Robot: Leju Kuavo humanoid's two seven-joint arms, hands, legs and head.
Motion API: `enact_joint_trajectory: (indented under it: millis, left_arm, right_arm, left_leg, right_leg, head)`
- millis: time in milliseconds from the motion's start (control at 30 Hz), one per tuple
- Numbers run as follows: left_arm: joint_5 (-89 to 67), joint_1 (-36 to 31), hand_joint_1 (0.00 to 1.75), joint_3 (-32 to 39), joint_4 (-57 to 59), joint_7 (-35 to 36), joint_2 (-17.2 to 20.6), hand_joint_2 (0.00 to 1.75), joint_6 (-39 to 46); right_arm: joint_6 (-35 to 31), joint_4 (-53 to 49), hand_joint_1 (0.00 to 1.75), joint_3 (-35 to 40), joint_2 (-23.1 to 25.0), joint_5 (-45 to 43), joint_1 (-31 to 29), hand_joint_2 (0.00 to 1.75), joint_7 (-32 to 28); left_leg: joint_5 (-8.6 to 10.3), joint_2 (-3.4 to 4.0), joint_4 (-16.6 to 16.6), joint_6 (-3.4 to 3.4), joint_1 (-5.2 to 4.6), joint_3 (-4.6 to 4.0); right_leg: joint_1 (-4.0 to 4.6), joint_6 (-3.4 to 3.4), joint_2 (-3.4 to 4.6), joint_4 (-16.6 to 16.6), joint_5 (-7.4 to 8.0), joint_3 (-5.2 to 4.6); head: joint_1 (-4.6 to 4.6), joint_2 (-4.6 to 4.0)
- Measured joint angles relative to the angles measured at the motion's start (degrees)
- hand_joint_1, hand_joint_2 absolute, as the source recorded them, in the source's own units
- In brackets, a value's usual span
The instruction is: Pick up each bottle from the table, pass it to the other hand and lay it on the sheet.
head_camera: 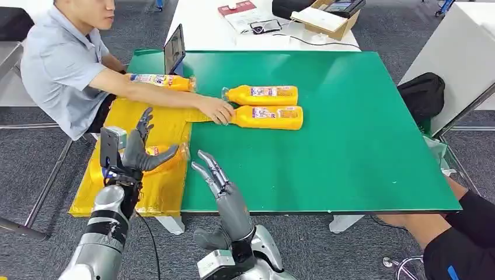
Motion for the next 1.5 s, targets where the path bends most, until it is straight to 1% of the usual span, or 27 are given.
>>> enact_joint_trajectory:
  millis: [233, 267, 333, 400, 500, 567, 600, 733, 867, 1000, 1100, 1200, 1367, 1500]
  left_arm:
    - [1.73, 1.81, 0.0, -0.55, -4.95, -0.24, -0.81, 1.75, 0.37]
    - [3.72, 2.27, 0.0, -0.59, -5.89, -0.53, -1.05, 1.75, 1.07]
    - [9.84, 3.52, 0.0, -0.83, -9.09, -0.29, -2.01, 1.75, 2.59]
    - [16.04, 5.11, 0.0, -1.49, -12.78, 1.2, -2.73, 1.75, 3.94]
    - [23.09, 7.7, 0.0, -3.06, -18.79, 1.21, -3.61, 1.75, 6.42]
    - [24.72, 10.69, 0.0, -4.22, -23.86, 0.3, -3.91, 1.75, 7.74]
    - [24.83, 12.23, 0.0, -4.66, -25.94, -0.09, -4.02, 1.75, 8.51]
    - [21.44, 18.28, 0.0, -5.55, -33.28, -0.57, -4.26, 1.75, 13.71]
    - [13.59, 22.15, 0.0, -5.64, -36.75, 1.25, -4.63, 1.75, 19.63]
    - [10.71, 23.49, 0.0, -6.06, -37.95, 1.7, -5.03, 1.75, 21.33]
    - [10.41, 23.92, 0.0, -6.47, -38.5, 1.7, -5.14, 1.75, 21.64]
    - [9.59, 24.25, 0.0, -6.8, -38.93, 1.49, -5.16, 1.75, 22.01]
    - [6.88, 24.2, 0.0, -7.5, -39.41, 1.49, -5.31, 1.75, 22.73]
    - [5.49, 23.86, 0.0, -8.26, -39.26, 2.01, -5.31, 1.75, 22.77]
  right_arm:
    - [0.79, -0.02, 0.0, -0.02, 0.0, -0.2, 0.07, 0.0, 0.0]
    - [2.21, -0.11, 0.0, -0.22, 0.02, -0.7, 0.21, 1.75, 0.0]
    - [5.34, -0.81, 0.0, -1.29, 0.07, -0.98, 0.92, 1.75, 0.0]
    - [6.6, -2.01, 0.0, -3.07, 0.07, 1.27, 1.58, 1.75, 0.07]
    - [8.07, -3.26, 0.0, -7.27, -0.22, 8.27, 1.55, 1.75, 3.94]
    - [8.13, -3.28, 0.0, -11.05, -0.94, 12.18, 1.38, 1.75, 6.71]
    - [8.13, -3.28, 0.0, -12.93, -1.34, 13.78, 1.25, 1.75, 8.01]
    - [8.13, -1.61, 0.0, -19.9, -4.07, 24.79, -0.13, 1.75, 15.53]
    - [9.68, 4.51, 0.0, -24.51, -6.19, 33.1, -2.89, 1.75, 20.46]
    - [9.66, 10.78, 0.0, -26.08, -6.97, 35.28, -4.99, 1.75, 21.62]
    - [9.64, 13.16, 0.0, -26.6, -7.28, 35.52, -5.87, 1.75, 21.66]
    - [9.68, 15.04, 0.0, -26.75, -7.45, 36.46, -6.56, 1.75, 23.13]
    - [9.86, 20.65, 0.0, -26.78, -7.5, 38.01, -9.11, 1.75, 25.59]
    - [9.92, 25.98, 0.0, -27.1, -7.39, 38.03, -11.31, 1.75, 26.05]
  left_leg:
    - [0.0, 0.0, -0.01, 0.0, 0.01, -0.01]
    - [0.0, 0.0, -0.01, 0.0, 0.01, -0.02]
    - [0.0, 0.0, 0.0, 0.0, 0.01, -0.03]
    - [0.0, -0.01, 0.0, 0.0, 0.0, -0.06]
    - [-0.02, -0.01, 0.0, 0.02, 0.0, -0.09]
    - [-0.04, -0.01, 0.0, 0.02, -0.03, -0.1]
    - [-0.04, -0.02, 0.0, 0.03, -0.03, -0.11]
    - [-0.06, -0.02, 0.0, 0.04, -0.05, -0.11]
    - [-0.05, -0.03, 0.0, 0.03, -0.04, -0.1]
    - [-0.04, -0.02, 0.0, 0.03, -0.03, -0.1]
    - [-0.04, -0.02, 0.0, 0.03, -0.02, -0.11]
    - [-0.04, -0.02, 0.0, 0.03, -0.02, -0.12]
    - [-0.04, -0.02, 0.0, 0.03, -0.03, -0.12]
    - [-0.03, -0.02, 0.01, 0.04, -0.03, -0.11]
  right_leg:
    - [0.01, -0.01, 0.0, 0.0, 0.0, -0.01]
    - [0.01, 0.0, 0.0, 0.0, 0.0, -0.02]
    - [0.0, 0.0, 0.0, 0.0, 0.0, -0.02]
    - [-0.01, 0.0, -0.01, -0.01, 0.0, -0.03]
    - [-0.01, 0.0, -0.01, -0.02, 0.0, -0.03]
    - [-0.03, 0.0, 0.0, -0.03, 0.0, -0.05]
    - [-0.03, 0.01, -0.02, -0.04, -0.01, -0.04]
    - [-0.05, 0.02, -0.01, -0.05, -0.01, -0.04]
    - [-0.04, 0.02, -0.02, -0.05, -0.01, -0.05]
    - [-0.01, 0.03, -0.01, -0.04, 0.01, -0.04]
    - [-0.01, 0.03, -0.01, -0.03, 0.0, -0.05]
    - [-0.01, 0.03, -0.01, -0.03, 0.0, -0.05]
    - [-0.02, 0.03, -0.01, -0.04, 0.0, -0.06]
    - [-0.02, 0.03, -0.01, -0.04, 0.01, -0.05]
  head:
    - [0.0, 0.0]
    - [0.0, 0.0]
    - [0.0, 0.0]
    - [0.0, 0.0]
    - [0.0, 0.0]
    - [-0.02, 0.0]
    - [0.0, 0.0]
    - [0.02, 0.0]
    - [0.0, 0.0]
    - [-0.02, 0.0]
    - [-0.02, 0.0]
    - [-0.02, 0.0]
    - [0.0, 0.0]
    - [-0.02, 0.0]
